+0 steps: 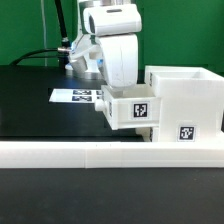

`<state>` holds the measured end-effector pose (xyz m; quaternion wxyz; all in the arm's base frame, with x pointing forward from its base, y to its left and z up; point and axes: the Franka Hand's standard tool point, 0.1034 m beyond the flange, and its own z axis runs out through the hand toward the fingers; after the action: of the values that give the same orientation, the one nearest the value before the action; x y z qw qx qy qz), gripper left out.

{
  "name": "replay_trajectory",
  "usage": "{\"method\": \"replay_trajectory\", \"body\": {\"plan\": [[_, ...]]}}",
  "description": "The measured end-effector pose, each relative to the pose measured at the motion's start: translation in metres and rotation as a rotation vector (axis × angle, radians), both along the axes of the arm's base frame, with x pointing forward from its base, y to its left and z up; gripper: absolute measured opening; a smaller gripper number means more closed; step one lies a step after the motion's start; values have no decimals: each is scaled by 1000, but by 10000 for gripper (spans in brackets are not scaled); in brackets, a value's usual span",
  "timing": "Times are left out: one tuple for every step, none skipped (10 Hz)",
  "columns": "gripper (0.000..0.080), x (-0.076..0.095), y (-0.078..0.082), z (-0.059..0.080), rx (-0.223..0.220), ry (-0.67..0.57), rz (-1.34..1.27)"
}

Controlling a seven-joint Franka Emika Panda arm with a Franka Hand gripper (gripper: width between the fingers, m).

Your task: Assemble drawer

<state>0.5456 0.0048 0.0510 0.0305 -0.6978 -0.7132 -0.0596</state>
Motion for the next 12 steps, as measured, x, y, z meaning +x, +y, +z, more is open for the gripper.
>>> {"method": "replay_trajectory", "body": {"plan": [[41, 0, 4, 0, 4, -2, -27], [41, 0, 5, -1, 5, -3, -47], [41, -1, 6, 0, 5, -1, -54], [41, -1, 6, -1, 5, 0, -54], [41, -1, 6, 0, 5, -1, -54], [41, -1, 6, 0, 3, -2, -42], [41, 0, 5, 0, 1, -4, -26], [120, 0, 5, 0, 2, -4, -29], [120, -1, 5, -1, 2, -3, -29], [255, -1, 4, 0, 1, 0, -29], [454, 0, 3, 4, -4, 10, -29], [454, 3, 4, 7, -6, 11, -30]]}}
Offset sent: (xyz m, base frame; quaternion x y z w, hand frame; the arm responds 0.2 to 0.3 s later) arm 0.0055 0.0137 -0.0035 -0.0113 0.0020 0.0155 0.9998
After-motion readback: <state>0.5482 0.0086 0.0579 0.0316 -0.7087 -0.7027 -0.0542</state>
